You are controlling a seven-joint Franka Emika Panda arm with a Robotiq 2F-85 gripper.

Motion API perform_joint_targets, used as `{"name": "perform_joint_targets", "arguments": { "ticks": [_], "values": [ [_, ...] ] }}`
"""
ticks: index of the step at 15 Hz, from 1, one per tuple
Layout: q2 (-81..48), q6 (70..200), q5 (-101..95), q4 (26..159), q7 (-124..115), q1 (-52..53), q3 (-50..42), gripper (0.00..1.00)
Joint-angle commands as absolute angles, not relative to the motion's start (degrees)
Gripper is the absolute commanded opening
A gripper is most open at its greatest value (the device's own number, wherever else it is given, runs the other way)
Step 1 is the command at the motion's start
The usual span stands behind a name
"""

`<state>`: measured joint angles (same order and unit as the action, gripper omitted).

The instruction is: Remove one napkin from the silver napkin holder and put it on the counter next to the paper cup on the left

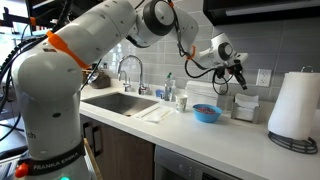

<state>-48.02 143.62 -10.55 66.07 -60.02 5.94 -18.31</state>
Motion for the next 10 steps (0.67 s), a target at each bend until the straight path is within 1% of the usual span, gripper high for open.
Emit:
{"name": "perform_joint_targets", "arguments": {
  "ticks": [1, 4, 6, 8, 9, 10],
  "values": [
    [-49.8, 144.3, -9.5, 65.2, -63.3, 5.4, -17.6, 0.27],
    [-50.9, 144.6, -9.0, 64.6, -64.7, 5.2, -16.7, 0.47],
    [-51.5, 145.3, -8.7, 64.4, -65.5, 5.3, -16.1, 0.44],
    [-52.0, 146.2, -8.1, 64.2, -65.9, 5.2, -15.3, 0.35],
    [-52.2, 146.6, -7.8, 64.0, -66.1, 5.2, -15.0, 0.33],
    [-52.6, 146.6, -7.8, 63.8, -66.3, 5.3, -14.9, 0.21]
  ]
}}
